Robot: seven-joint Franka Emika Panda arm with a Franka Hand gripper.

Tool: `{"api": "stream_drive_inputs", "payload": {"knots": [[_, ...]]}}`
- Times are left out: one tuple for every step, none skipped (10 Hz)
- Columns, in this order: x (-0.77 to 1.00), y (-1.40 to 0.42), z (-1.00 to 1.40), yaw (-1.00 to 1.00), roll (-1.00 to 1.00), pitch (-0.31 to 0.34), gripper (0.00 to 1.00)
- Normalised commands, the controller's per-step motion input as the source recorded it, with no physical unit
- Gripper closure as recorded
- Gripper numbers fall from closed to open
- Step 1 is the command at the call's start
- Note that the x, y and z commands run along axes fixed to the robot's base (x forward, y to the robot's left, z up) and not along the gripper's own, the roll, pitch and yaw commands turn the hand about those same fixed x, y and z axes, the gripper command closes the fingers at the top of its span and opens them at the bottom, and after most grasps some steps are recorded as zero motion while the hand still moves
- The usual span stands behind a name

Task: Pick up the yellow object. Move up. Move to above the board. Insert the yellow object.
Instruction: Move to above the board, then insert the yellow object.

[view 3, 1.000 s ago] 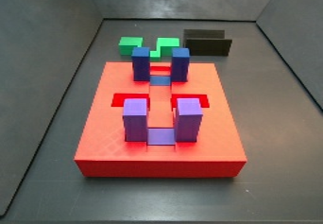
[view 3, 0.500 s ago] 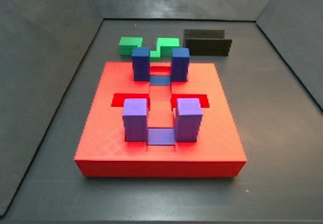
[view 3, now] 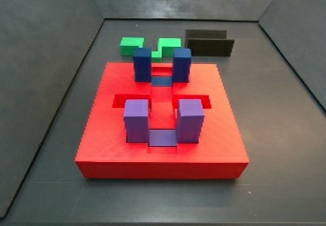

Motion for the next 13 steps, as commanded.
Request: {"api": "stream_drive_inputs", "payload": {"knots": [[0.43, -0.69, 0.11, 0.01, 0.05, 0.175, 1.00], [0.25, -0.32, 0.06, 0.01, 0.06, 0.165, 1.00], [0.00, -0.02, -0.26, 0.00, -0.03, 0.077, 1.00], [0.00, -0.02, -0.26, 0.00, -0.03, 0.084, 1.00], [0.00, -0.03, -0.25, 0.00, -0.02, 0.083, 1.00], [0.00, -0.05, -0.25, 0.00, -0.02, 0.083, 1.00], [0.00, -0.05, -0.23, 0.00, -0.01, 0.090, 1.00], [0.00, -0.05, -0.22, 0.00, 0.00, 0.094, 1.00], [0.06, 0.00, -0.17, 0.00, -0.01, 0.034, 1.00], [0.13, 0.00, -0.07, 0.00, -0.04, 0.000, 1.00], [0.29, 0.00, -0.11, 0.00, -0.02, 0.000, 1.00], [0.21, 0.00, -0.17, 0.00, 0.00, -0.016, 1.00], [0.21, 0.00, -0.18, 0.00, -0.01, -0.029, 1.00]]}}
